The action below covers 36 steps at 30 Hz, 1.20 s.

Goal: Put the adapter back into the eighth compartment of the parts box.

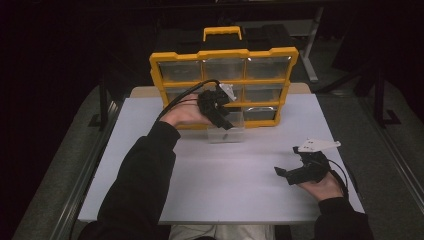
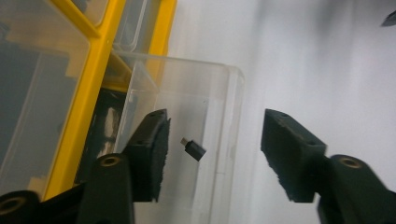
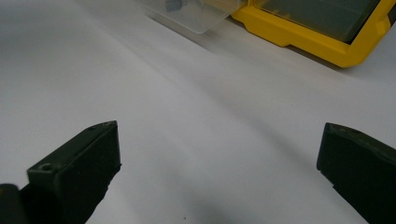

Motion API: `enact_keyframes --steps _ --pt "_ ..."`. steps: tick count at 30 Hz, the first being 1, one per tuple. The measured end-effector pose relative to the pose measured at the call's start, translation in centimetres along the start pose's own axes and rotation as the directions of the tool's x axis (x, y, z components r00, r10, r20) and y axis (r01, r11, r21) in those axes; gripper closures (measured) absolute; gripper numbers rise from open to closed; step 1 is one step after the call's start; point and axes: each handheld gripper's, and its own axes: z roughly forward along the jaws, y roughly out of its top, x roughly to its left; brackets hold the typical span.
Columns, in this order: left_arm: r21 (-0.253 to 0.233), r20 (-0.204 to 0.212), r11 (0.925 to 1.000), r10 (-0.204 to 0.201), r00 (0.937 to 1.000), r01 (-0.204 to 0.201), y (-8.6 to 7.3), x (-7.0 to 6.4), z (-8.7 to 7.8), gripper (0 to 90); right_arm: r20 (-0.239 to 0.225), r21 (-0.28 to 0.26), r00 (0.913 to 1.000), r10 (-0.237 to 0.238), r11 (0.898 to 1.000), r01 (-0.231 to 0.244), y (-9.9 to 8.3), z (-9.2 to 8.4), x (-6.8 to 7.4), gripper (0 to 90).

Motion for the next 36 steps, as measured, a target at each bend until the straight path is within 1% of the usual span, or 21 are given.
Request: enact_keyframes --steps 1,2,3,4,5,7,10,11,12,14,15,17,19,20,22,24,28,33,36 --pt "0.000 0.000 1.0000 0.000 1.0000 0.000 0.0 0.0 0.0 38.3 0.001 0.001 1.0000 0.001 1.000 -0.001 0.0 0.0 0.0 0.0" --pt "-0.019 0.001 0.9998 -0.004 1.0000 0.004 -0.1 -0.2 -0.5 37.0 0.001 0.002 1.0000 0.002 1.000 -0.002 0.0 0.0 0.0 0.0" --pt "-0.019 0.001 0.9998 -0.004 1.0000 0.004 -0.1 -0.2 -0.5 35.6 0.001 0.002 1.0000 0.003 1.000 -0.003 0.0 0.0 0.0 0.0" --pt "-0.037 0.005 0.9992 -0.013 0.9999 0.014 -0.2 -0.3 -0.9 34.4 0.002 0.002 1.0000 0.003 1.000 -0.003 0.0 0.0 0.0 0.0" --pt "-0.037 0.005 0.9992 -0.013 0.9999 0.014 -0.2 -0.3 -0.9 34.3 0.002 0.002 1.0000 0.003 1.000 -0.003 0.0 0.0 0.0 0.0" --pt "-0.051 0.006 0.9984 -0.022 0.9997 0.022 -0.4 -0.4 -1.6 32.0 0.002 0.003 1.0000 0.003 1.000 -0.003 0.0 0.0 0.0 0.0" --pt "-0.085 0.018 0.9953 -0.044 0.9989 0.046 -0.8 -0.5 -2.2 26.8 0.002 0.003 1.0000 0.002 1.000 -0.002 0.0 0.0 0.0 0.0" --pt "-0.085 0.018 0.9953 -0.044 0.9989 0.046 -0.8 -0.5 -2.2 25.9 0.002 0.003 1.0000 0.002 1.000 -0.002 0.0 0.0 0.0 0.0" --pt "-0.096 0.020 0.9936 -0.057 0.9982 0.059 -1.0 -0.6 -2.6 25.3 0.002 0.003 1.0000 0.002 1.000 -0.002 0.0 0.0 0.0 0.0" --pt "-0.102 0.020 0.9926 -0.065 0.9977 0.066 -1.2 -0.6 -2.7 21.4 0.002 0.004 1.0000 0.002 1.000 -0.002 0.0 0.0 0.0 0.0" --pt "-0.108 0.018 0.9914 -0.073 0.9971 0.075 -1.4 -0.6 -2.9 21.4 0.002 0.005 1.0000 0.001 1.000 -0.001 0.0 0.0 0.0 0.0" --pt "-0.126 0.020 0.9881 -0.086 0.9961 0.088 -1.7 -0.7 -3.2 18.2 0.002 0.005 1.0000 0.000 1.000 0.000 0.0 0.0 0.0 0.0" --pt "-0.146 0.018 0.9856 -0.084 0.9963 0.086 -2.0 -1.0 -3.6 14.5 0.002 0.004 1.0000 0.000 1.000 0.000 0.0 0.1 0.0 0.0" --pt "-0.157 0.024 0.9839 -0.083 0.9963 0.085 -2.1 -1.1 -3.8 12.4 0.004 0.005 1.0000 -0.001 1.000 0.001 0.0 0.1 0.0 0.0" --pt "-0.164 0.030 0.9827 -0.082 0.9962 0.086 -2.2 -1.4 -4.1 7.2 0.005 0.004 1.0000 0.000 1.000 0.000 0.0 0.0 0.0 0.0" --pt "-0.161 0.002 0.9841 -0.075 0.9972 0.074 -2.3 -1.7 -4.2 2.6 0.007 0.001 1.0000 0.000 1.000 0.000 0.0 0.0 0.0 0.0" --pt "-0.164 -0.010 0.9836 -0.077 0.9970 0.075 -2.8 -2.2 -4.4 0.3 0.009 0.002 1.0000 -0.002 1.000 0.002 0.0 0.1 0.0 0.0" --pt "-0.184 -0.029 0.9796 -0.088 0.9957 0.081 -3.4 -2.3 -4.9 0.0 0.008 0.002 1.0000 -0.003 1.000 0.003 0.0 0.1 0.0 0.0" --pt "-0.200 -0.040 0.9754 -0.102 0.9940 0.092 -3.9 -2.3 -5.3 0.0 0.008 0.003 1.0000 -0.004 1.000 0.004 0.0 0.1 0.0 0.0"
